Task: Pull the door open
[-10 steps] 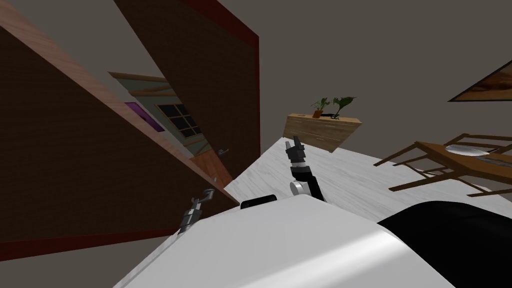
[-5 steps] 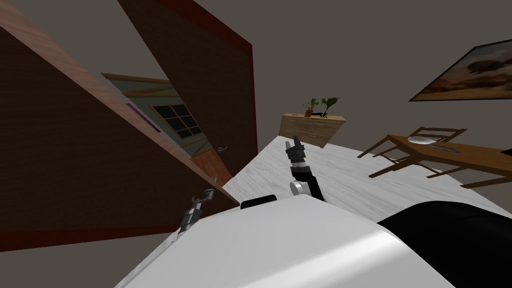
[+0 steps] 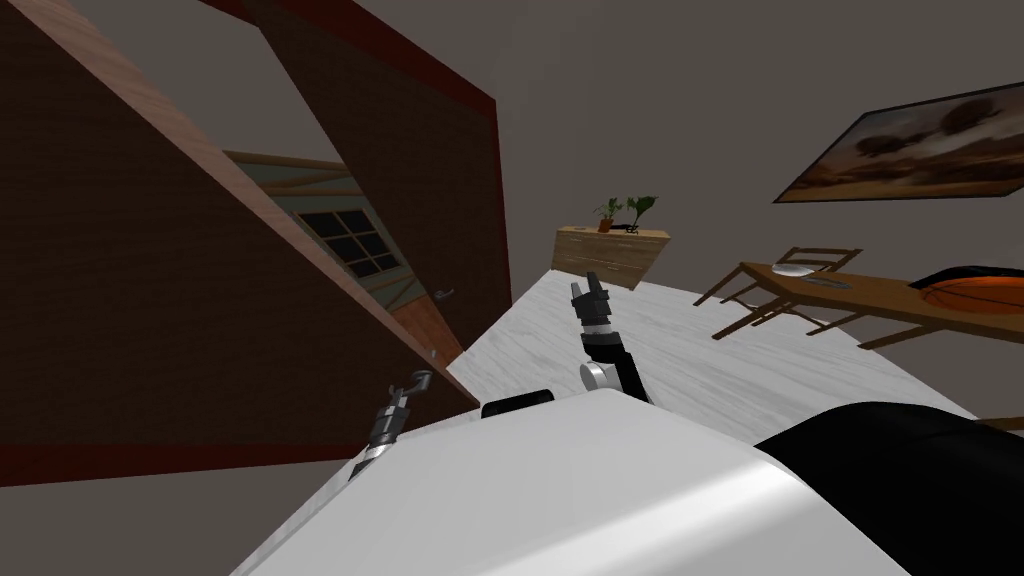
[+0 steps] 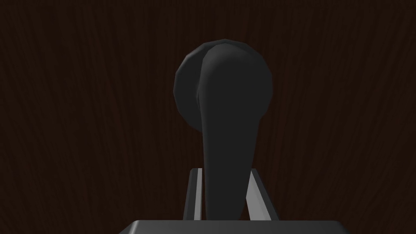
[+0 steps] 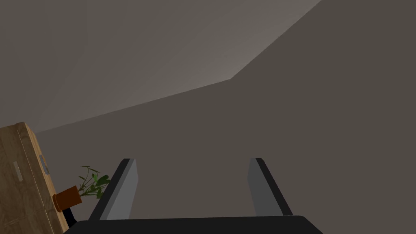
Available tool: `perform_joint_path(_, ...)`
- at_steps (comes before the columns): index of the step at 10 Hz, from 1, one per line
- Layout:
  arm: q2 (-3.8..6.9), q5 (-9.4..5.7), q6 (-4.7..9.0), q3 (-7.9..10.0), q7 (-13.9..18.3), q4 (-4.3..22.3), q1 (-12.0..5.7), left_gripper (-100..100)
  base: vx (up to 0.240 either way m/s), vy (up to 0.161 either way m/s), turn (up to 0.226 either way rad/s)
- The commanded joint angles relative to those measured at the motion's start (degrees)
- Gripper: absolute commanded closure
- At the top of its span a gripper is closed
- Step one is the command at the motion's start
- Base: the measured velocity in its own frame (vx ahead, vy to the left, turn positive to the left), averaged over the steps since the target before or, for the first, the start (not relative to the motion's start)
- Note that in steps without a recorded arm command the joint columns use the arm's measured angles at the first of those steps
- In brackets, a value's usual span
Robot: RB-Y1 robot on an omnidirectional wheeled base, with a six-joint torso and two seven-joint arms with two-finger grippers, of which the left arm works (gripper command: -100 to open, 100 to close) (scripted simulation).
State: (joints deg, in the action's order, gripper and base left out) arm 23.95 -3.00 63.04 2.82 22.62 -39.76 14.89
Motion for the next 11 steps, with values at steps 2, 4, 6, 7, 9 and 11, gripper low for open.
perform_joint_path(2, -0.47, -0.66, -0.50, -1.47, -0.54, 2.47, -3.16, 100, -0.153, 0.035, -0.118)
perform_joint_path(4, -0.54, -1.16, -0.96, -1.90, -0.90, 3.32, -4.50, 100, -0.125, 0.033, -0.073)
perform_joint_path(6, -0.62, -1.67, -1.43, -2.34, -1.27, 4.20, -5.88, 100, -0.075, 0.015, -0.052)
perform_joint_path(7, -0.70, -2.18, -1.90, -2.78, -1.64, 5.08, -7.26, 100, -0.165, 0.031, -0.120)
perform_joint_path(9, -0.85, -3.19, -2.84, -3.65, -2.37, 6.82, -9.99, 100, -0.210, 0.052, -0.154)
perform_joint_path(11, -0.93, -3.69, -3.30, -4.07, -2.72, 7.79, -11.32, 100, -0.192, 0.029, -0.100)
